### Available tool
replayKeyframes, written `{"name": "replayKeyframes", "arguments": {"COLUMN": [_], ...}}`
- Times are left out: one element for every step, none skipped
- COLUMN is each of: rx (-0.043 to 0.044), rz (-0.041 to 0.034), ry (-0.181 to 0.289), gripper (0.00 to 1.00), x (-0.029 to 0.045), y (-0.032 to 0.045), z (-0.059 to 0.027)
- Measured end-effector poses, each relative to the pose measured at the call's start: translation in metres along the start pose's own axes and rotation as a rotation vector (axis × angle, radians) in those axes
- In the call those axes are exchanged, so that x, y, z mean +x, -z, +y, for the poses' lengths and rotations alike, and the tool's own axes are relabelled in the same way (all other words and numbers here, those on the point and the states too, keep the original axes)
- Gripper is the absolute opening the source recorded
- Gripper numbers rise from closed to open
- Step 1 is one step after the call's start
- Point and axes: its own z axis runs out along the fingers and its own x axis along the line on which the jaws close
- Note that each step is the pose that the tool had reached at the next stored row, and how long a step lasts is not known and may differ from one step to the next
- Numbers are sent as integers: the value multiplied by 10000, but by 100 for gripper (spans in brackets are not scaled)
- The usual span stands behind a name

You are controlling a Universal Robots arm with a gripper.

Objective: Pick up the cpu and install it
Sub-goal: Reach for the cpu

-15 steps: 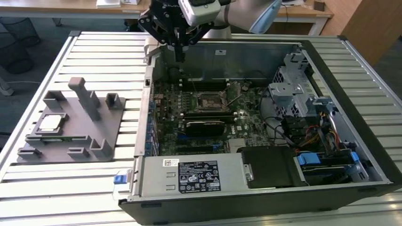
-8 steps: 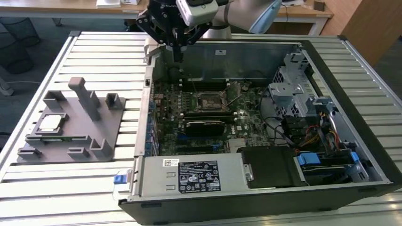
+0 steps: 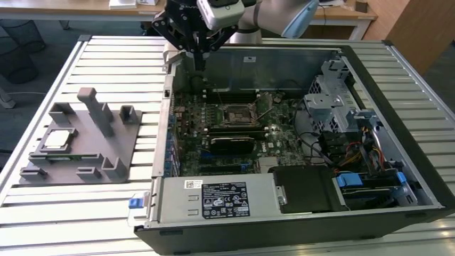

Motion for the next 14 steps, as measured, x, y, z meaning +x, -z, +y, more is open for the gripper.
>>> {"name": "replayKeyframes", "arguments": {"rx": [0,0,0,1,1,1,1,0,0,0,0,0,0,0], "rz": [0,0,1,1,1,1,1,0,0,1,1,1,0,0], "ry": [0,0,1,0,0,0,1,1,0,-1,0,0,0,0], "gripper": [11,11,11,11,11,11,11,11,11,11,11,11,11,11], "x": [7,14,22,33,50,66,80,95,109,123,139,154,168,185], "y": [0,0,0,0,0,1,1,1,1,1,1,1,1,1], "z": [-1,-1,-2,-2,-4,-5,-6,-7,-8,-9,-10,-11,-13,-14]}}
